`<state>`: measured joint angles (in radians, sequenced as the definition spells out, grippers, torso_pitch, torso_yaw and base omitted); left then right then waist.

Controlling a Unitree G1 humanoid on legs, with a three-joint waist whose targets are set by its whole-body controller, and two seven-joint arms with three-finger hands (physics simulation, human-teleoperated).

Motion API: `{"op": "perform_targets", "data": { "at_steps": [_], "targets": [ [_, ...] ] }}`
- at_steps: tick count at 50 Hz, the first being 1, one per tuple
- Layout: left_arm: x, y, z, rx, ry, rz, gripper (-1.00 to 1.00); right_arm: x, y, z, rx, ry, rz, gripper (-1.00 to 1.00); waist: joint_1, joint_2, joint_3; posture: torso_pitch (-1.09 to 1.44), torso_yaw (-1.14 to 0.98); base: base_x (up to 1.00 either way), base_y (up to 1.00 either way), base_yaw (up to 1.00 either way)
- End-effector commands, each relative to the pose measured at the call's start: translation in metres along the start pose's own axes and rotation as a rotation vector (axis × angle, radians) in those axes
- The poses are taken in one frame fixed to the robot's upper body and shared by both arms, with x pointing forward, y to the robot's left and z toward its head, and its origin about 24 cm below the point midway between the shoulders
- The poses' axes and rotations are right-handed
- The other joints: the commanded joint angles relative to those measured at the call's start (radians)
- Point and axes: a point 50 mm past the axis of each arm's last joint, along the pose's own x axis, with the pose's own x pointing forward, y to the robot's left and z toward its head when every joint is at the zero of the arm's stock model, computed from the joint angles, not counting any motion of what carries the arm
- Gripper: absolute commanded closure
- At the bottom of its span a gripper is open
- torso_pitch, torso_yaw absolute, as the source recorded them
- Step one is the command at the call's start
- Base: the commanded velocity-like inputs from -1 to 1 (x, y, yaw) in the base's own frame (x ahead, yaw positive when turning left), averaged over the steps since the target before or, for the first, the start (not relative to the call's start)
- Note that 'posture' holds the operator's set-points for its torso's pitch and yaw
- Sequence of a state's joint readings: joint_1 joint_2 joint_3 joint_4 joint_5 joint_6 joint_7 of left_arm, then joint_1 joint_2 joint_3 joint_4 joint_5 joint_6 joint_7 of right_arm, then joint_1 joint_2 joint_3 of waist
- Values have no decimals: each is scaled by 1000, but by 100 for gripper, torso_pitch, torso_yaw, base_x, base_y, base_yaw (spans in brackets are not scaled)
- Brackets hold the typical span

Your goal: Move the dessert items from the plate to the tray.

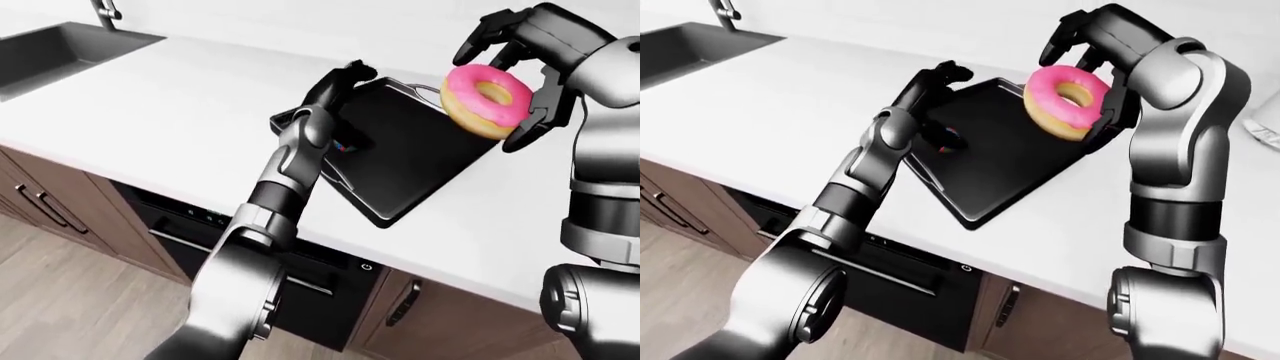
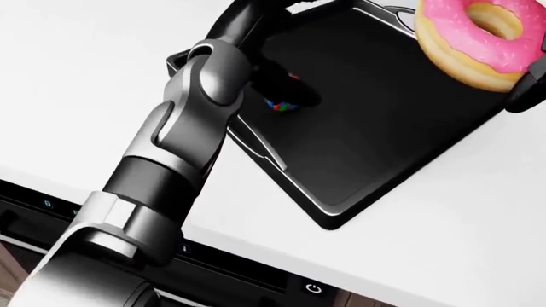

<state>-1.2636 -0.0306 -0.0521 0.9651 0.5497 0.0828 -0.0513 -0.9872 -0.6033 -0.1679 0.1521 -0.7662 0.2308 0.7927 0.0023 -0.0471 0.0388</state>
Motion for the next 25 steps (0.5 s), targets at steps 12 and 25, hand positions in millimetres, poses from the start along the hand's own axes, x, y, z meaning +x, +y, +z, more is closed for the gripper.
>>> {"op": "perform_targets", "data": {
  "at_steps": [12, 25],
  "targets": [
    [-32, 63, 44, -35, -145, 112, -100, 2, -20, 14, -15, -18, -66, 99, -6, 1, -23, 0, 0, 0, 0, 0],
    [-145, 95, 13, -141, -110, 134, -100, 80, 19, 47, 80, 79, -56, 98, -9, 38, -20, 0, 0, 0, 0, 0]
  ]
}}
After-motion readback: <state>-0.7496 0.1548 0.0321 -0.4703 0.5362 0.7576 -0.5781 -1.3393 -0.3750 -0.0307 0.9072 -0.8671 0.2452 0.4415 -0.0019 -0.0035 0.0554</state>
